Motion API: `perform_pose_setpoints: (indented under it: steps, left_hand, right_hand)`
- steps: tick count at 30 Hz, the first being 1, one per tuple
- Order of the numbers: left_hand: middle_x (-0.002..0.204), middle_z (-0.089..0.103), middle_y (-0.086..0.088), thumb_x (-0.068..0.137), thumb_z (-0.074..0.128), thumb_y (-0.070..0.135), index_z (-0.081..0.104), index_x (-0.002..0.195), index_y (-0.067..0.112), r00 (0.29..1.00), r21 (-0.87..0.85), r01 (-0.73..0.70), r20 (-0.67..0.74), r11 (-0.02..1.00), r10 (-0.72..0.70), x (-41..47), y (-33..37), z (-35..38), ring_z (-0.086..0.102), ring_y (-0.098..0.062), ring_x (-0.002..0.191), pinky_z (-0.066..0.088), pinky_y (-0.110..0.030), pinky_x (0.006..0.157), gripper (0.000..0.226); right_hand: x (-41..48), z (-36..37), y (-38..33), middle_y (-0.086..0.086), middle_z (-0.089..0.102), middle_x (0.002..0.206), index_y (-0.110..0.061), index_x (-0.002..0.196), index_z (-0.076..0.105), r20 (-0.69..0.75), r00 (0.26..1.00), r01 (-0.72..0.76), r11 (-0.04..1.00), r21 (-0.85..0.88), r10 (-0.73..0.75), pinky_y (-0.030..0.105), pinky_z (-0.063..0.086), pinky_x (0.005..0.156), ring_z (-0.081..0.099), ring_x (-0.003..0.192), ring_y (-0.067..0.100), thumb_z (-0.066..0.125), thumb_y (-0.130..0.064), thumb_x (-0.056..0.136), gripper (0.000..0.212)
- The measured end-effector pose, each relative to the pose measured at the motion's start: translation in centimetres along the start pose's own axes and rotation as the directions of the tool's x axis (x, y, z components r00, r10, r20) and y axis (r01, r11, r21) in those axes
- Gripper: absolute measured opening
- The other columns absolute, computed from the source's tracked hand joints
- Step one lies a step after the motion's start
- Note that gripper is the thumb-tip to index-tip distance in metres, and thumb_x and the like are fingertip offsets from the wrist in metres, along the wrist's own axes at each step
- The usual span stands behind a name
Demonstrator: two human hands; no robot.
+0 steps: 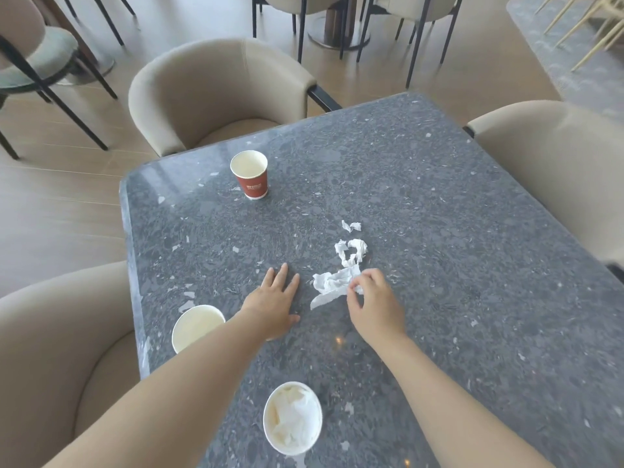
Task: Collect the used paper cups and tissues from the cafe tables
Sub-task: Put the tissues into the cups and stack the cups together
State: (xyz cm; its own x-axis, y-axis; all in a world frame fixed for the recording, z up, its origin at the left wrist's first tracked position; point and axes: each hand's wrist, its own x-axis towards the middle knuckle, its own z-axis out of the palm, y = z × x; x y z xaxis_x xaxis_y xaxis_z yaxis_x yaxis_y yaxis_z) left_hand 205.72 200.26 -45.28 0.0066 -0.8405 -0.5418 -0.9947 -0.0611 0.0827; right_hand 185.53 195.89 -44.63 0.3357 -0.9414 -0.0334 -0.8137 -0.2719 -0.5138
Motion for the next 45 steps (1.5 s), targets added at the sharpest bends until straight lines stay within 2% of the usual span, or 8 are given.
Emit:
perform_pose_setpoints:
  steps: [5, 12, 20, 25, 32, 38, 42, 45]
  left_hand:
    - [0.156, -0.022, 0.001, 0.091, 0.046, 0.054, -0.012, 0.149, 0.027, 1.000, 0.024, -0.007, 0.024, 1.000, 0.006, 0.0, -0.1, -0.1, -0.012, -0.023, 0.146, 0.041, -0.042, 0.106, 0.086]
    - [0.157, -0.018, 0.004, 0.091, 0.043, 0.056, -0.009, 0.149, 0.031, 1.000, 0.021, -0.007, 0.013, 1.000, 0.007, -0.3, -0.2, -0.4, -0.009, -0.020, 0.146, 0.047, -0.041, 0.098, 0.081]
    - [0.157, -0.018, 0.003, 0.093, 0.041, 0.053, -0.007, 0.149, 0.031, 0.998, 0.015, -0.032, 0.049, 0.999, 0.031, -0.3, -0.5, -1.1, -0.009, -0.019, 0.146, 0.040, -0.043, 0.106, 0.077]
    - [0.157, -0.020, 0.002, 0.095, 0.036, 0.053, -0.010, 0.149, 0.030, 0.999, 0.053, -0.030, 0.024, 0.998, 0.029, -0.4, -0.4, -0.8, -0.008, -0.019, 0.146, 0.045, -0.041, 0.100, 0.074]
    - [0.158, -0.015, 0.000, 0.095, 0.035, 0.053, -0.007, 0.149, 0.029, 0.999, 0.078, -0.029, 0.046, 0.997, 0.026, -0.4, -0.3, -1.1, -0.004, -0.021, 0.146, 0.044, -0.042, 0.102, 0.073]
    - [0.144, 0.031, -0.004, 0.092, 0.047, 0.046, 0.033, 0.138, 0.022, 0.988, 0.037, -0.011, -0.151, 0.999, 0.017, 1.6, 0.0, -3.8, 0.031, -0.024, 0.134, 0.047, -0.042, 0.094, 0.054]
    - [0.156, 0.012, -0.002, 0.092, 0.049, 0.048, 0.018, 0.147, 0.025, 0.987, 0.037, -0.023, -0.157, 0.999, 0.029, 3.8, -0.6, -4.6, 0.011, -0.027, 0.145, 0.035, -0.045, 0.108, 0.067]
    - [0.158, 0.005, -0.001, 0.093, 0.043, 0.050, 0.011, 0.149, 0.026, 0.989, 0.022, -0.023, -0.148, 1.000, 0.026, 5.4, -0.5, -4.6, 0.006, -0.026, 0.146, 0.028, -0.046, 0.112, 0.068]
  right_hand:
    - [0.7, 1.6, -0.3, -0.006, 0.041, 0.122, -0.023, 0.107, 0.056, 0.232, 0.971, 0.078, 0.994, -0.070, -0.060, 0.028, 0.040, 0.073, 0.038, 0.113, 0.017, 0.056, -0.022, 0.086, 0.021]
    - [2.6, 0.2, 0.1, 0.003, 0.054, 0.105, -0.013, 0.096, 0.061, 0.081, 0.997, -0.002, 0.993, 0.117, -0.008, 0.031, 0.045, 0.077, 0.052, 0.098, 0.021, 0.051, -0.001, 0.084, 0.019]
    - [6.1, -0.7, -0.1, 0.002, 0.034, 0.143, -0.020, 0.133, 0.042, 0.087, 0.996, 0.014, 1.000, 0.003, -0.015, 0.036, 0.031, 0.105, 0.029, 0.130, 0.023, 0.041, -0.002, 0.087, 0.050]
    - [5.9, 0.2, 0.4, 0.000, 0.024, 0.148, -0.029, 0.132, 0.042, 0.354, 0.935, 0.057, 0.976, -0.209, 0.021, 0.046, 0.034, 0.102, 0.021, 0.134, 0.025, 0.047, -0.022, 0.092, 0.040]
    - [5.7, 0.0, 0.5, -0.006, 0.059, 0.104, -0.025, 0.095, 0.061, 0.135, 0.991, 0.028, 0.998, -0.061, -0.020, 0.036, 0.037, 0.083, 0.049, 0.100, 0.020, 0.052, -0.021, 0.091, 0.011]
    - [7.3, -1.1, 0.2, -0.010, 0.061, 0.093, -0.030, 0.093, 0.063, -0.055, 0.998, 0.006, 1.000, -0.013, -0.006, 0.033, 0.030, 0.079, 0.053, 0.092, 0.018, 0.056, -0.026, 0.088, 0.010]
    - [9.2, -1.1, 0.6, -0.005, 0.051, 0.115, -0.028, 0.110, 0.059, 0.031, 0.999, 0.024, 0.998, 0.062, -0.026, 0.029, 0.038, 0.074, 0.049, 0.106, 0.020, 0.061, -0.029, 0.085, 0.024]
    - [10.5, -0.5, 0.8, -0.003, 0.030, 0.141, -0.029, 0.134, 0.039, 0.178, 0.984, 0.050, 0.993, -0.104, -0.031, 0.040, 0.040, 0.094, 0.031, 0.128, 0.023, 0.065, -0.043, 0.080, 0.062]
